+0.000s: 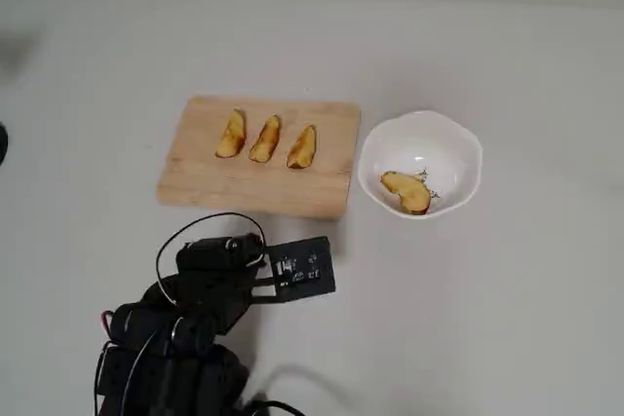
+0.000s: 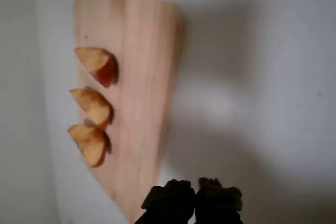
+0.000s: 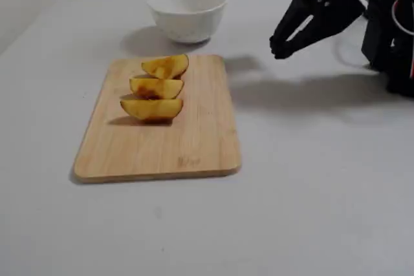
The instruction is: Pick up the leftmost apple slice from the cutting board and place it into the bowl
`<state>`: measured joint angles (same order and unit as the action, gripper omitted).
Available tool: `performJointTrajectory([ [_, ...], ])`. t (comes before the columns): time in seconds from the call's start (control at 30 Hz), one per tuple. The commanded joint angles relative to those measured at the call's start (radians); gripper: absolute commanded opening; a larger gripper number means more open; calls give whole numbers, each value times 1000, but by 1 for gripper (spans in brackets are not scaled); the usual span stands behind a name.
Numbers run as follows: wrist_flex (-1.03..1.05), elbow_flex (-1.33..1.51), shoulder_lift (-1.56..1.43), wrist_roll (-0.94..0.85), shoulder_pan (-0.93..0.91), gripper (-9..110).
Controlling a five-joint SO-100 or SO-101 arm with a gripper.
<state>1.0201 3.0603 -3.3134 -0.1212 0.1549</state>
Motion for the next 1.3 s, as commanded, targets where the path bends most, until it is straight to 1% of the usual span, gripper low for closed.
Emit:
performJointTrajectory([
  [0.0,-23,-40,-11,-8,-3,0],
  [0.47,135,-40,-11,-5,17,0],
  [0.7,121,-54,-11,-6,17,0],
  [0.97,95,-181,-11,-2,17,0],
  [1.27,158,-172,-11,2,23,0],
])
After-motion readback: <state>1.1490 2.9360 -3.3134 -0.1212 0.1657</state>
